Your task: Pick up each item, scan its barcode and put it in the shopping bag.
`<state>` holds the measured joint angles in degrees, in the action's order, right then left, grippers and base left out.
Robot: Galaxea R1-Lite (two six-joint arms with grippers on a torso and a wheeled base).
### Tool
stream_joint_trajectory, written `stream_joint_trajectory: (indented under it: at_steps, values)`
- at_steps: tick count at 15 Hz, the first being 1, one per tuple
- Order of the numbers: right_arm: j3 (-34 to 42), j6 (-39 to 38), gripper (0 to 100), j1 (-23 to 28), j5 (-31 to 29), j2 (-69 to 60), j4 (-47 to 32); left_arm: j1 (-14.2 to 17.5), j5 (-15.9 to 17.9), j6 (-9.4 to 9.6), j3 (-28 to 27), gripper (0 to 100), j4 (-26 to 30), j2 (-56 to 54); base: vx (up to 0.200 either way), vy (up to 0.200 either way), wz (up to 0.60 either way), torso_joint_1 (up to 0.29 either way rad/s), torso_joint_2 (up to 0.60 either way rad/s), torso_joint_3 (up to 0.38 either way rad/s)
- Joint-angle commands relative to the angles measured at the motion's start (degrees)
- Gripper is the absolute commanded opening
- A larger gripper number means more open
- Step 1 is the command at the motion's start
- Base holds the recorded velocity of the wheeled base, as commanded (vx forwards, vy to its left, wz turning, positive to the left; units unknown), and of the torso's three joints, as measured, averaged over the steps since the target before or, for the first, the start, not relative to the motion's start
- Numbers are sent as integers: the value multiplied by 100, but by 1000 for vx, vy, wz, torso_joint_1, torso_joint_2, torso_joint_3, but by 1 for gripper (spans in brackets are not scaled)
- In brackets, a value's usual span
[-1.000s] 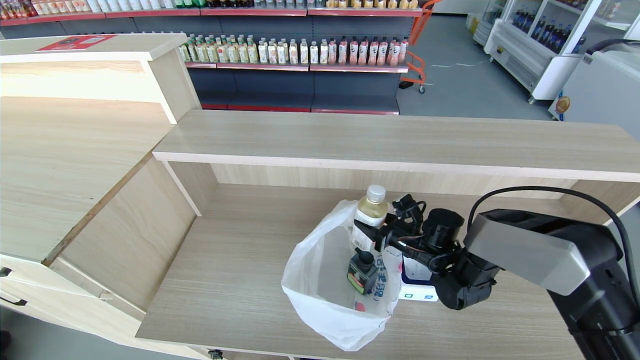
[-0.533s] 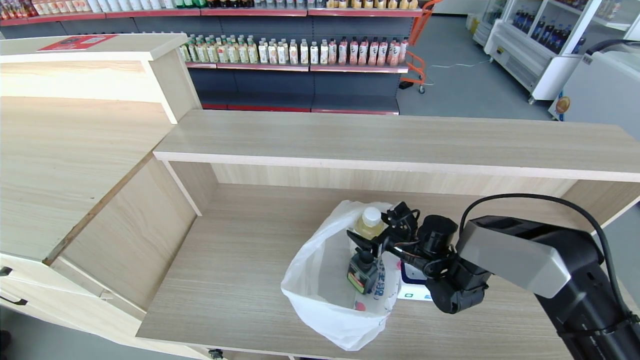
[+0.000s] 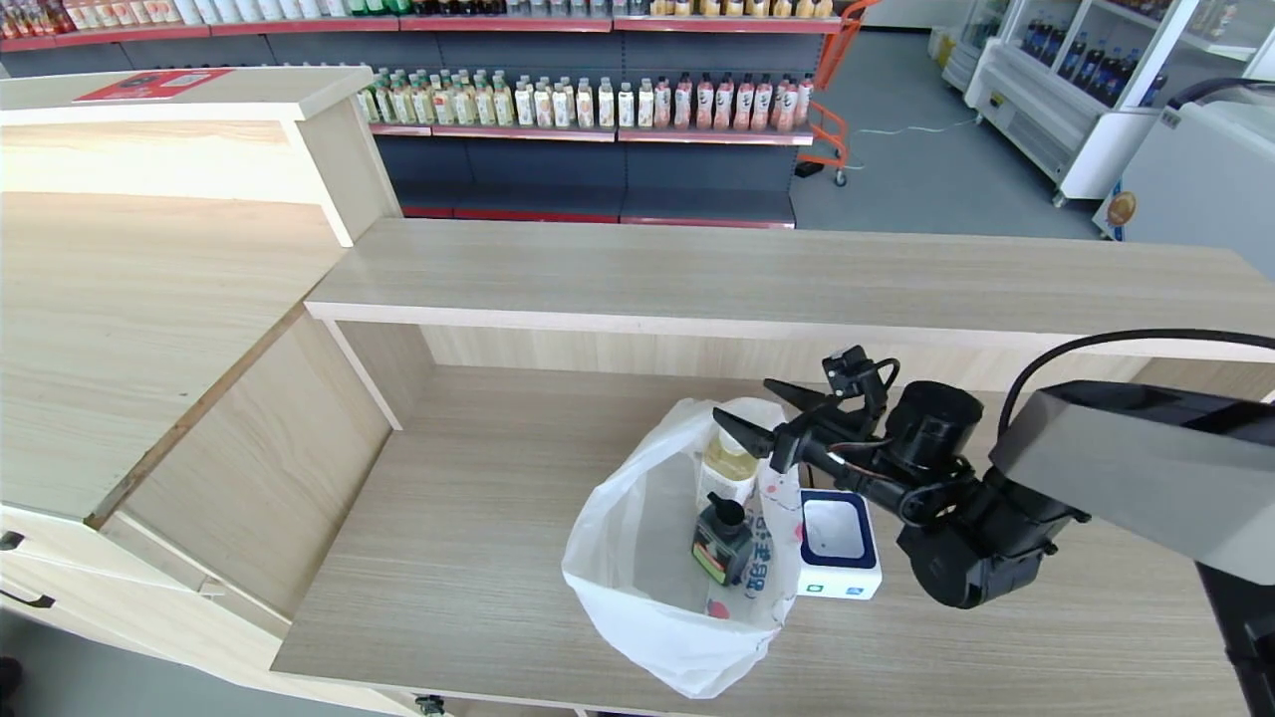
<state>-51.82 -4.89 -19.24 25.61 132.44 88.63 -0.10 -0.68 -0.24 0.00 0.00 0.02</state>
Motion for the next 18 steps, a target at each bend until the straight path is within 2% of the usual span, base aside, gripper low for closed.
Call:
stream_joint_trajectory:
  at_steps: [1, 3, 4, 6, 7, 9, 10, 11, 12, 14, 15, 16, 18]
  values:
    - [1403, -285, 100, 183, -12, -1871, -267, 1, -2, -2, 0, 100, 0, -2, 0, 0, 0, 0, 0, 0]
    - [2212, -329, 100, 315, -4, -2996, -750, 1, -2, -2, 0, 100, 0, -2, 0, 0, 0, 0, 0, 0]
    - [2853, -522, 100, 482, -39, -4200, -1348, 1, -2, -2, 0, 100, 0, -2, 0, 0, 0, 0, 0, 0]
    - [3512, -583, 100, 816, -302, -5281, -2016, 1, -2, -2, 0, 100, 0, -2, 0, 0, 0, 0, 0, 0]
    - [4154, -434, 100, 1185, -645, -6230, -2693, 1, -2, -2, 0, 100, 0, -2, 0, 0, 0, 0, 0, 0]
    - [5182, -30, 100, 1563, -1410, -8120, -4292, 1, -2, -2, 0, 100, 0, -2, 0, 0, 0, 0, 0, 0]
    - [5182, 14, 100, 1572, -1884, -9104, -5268, 1, -2, -2, 0, 100, 0, -2, 0, 0, 0, 0, 0, 0]
    - [5182, 146, 100, 1590, -2113, -9860, -6217, 1, -2, -2, 0, 100, 0, -2, 0, 0, 0, 0, 0, 0]
    - [5182, 287, 100, 1625, -2175, -10308, -6639, 1, -2, -2, 0, 100, 0, -2, 0, 0, 0, 0, 0, 0]
    - [5182, 462, 100, 1897, -2359, -12145, -8221, 1, -2, -2, 0, 100, 0, -2, 0, 0, 0, 0, 0, 0]
    - [5182, 462, 100, 2161, -2412, -12725, -8669, 1, -2, -2, 0, 100, 0, -2, 0, 0, 0, 0, 0, 0]
    - [5182, 480, 100, 2205, -2412, -12840, -8827, 1, -2, -2, 0, 100, 0, -2, 0, 0, 0, 0, 0, 0]
    - [5182, 454, 100, 1994, -2482, -13147, -8854, 1, -2, -2, 0, 100, 0, -2, 0, 0, 0, 0, 0, 0]
